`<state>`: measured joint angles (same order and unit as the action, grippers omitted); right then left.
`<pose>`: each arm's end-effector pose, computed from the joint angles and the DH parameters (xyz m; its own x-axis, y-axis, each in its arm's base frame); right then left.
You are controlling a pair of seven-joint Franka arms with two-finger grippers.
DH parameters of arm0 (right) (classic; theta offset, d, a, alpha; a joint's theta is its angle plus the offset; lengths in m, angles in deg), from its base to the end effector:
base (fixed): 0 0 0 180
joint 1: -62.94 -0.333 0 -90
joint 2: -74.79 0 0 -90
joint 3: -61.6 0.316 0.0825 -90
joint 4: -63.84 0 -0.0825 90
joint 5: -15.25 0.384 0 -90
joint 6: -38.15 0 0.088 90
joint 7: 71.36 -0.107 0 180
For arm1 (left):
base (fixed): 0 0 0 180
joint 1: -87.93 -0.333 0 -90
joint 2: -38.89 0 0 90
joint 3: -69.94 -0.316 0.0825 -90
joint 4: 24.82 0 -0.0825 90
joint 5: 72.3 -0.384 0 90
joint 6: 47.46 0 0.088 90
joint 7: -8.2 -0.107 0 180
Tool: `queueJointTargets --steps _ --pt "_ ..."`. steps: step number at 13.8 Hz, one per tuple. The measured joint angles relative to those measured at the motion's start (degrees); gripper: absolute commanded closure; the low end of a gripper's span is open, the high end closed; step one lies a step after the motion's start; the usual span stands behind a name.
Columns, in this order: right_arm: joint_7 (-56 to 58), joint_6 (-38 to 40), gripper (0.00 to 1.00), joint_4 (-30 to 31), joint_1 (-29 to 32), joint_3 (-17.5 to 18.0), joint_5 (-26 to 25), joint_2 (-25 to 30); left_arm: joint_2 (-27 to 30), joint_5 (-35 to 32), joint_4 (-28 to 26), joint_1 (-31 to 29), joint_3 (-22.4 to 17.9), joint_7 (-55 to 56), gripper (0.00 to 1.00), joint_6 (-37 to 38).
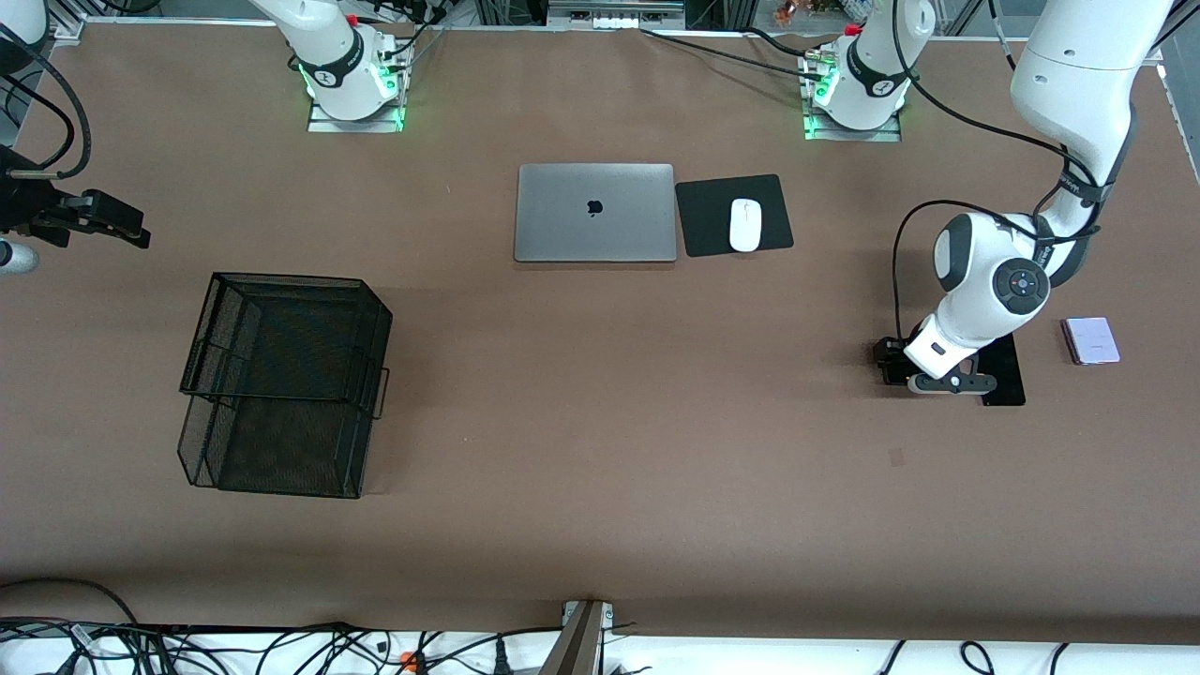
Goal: Place phones with both arms
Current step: 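Close the left gripper on the flip phone and lift it, then set the flip phone by the laptop while the right gripper approaches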
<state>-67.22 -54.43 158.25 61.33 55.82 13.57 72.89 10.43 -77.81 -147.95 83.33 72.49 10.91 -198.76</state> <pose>0.5628 -0.0432 0.5735 0.9977 0.0008 -0.0671 0.0026 -0.9996 0.0277 0.5656 0.0173 0.1658 1.0000 0.0040 -0.0036 0.0039 -0.9997 -0.0248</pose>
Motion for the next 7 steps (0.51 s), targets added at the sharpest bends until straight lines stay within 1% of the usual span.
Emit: queueJointTargets --steps 2,3,4,6,7 --pt "0.0 0.0 0.0 0.0 0.0 0.0 0.0 0.0 0.2 0.0 0.8 0.1 0.4 0.0 0.69 1.4" --pt "0.0 0.0 0.0 0.0 0.0 0.0 0.0 0.0 0.7 0.0 2.2 0.2 1.0 0.0 0.69 4.4" --pt "0.0 0.0 0.0 0.0 0.0 0.0 0.0 0.0 1.5 0.0 4.7 0.3 2.3 0.0 0.69 9.3" --pt "0.0 0.0 0.0 0.0 0.0 0.0 0.0 0.0 3.1 0.0 11.2 0.5 6.6 0.5 0.67 20.3" --pt "0.0 0.0 0.0 0.0 0.0 0.0 0.0 0.0 3.7 0.0 14.2 0.6 9.6 1.8 0.63 23.9"
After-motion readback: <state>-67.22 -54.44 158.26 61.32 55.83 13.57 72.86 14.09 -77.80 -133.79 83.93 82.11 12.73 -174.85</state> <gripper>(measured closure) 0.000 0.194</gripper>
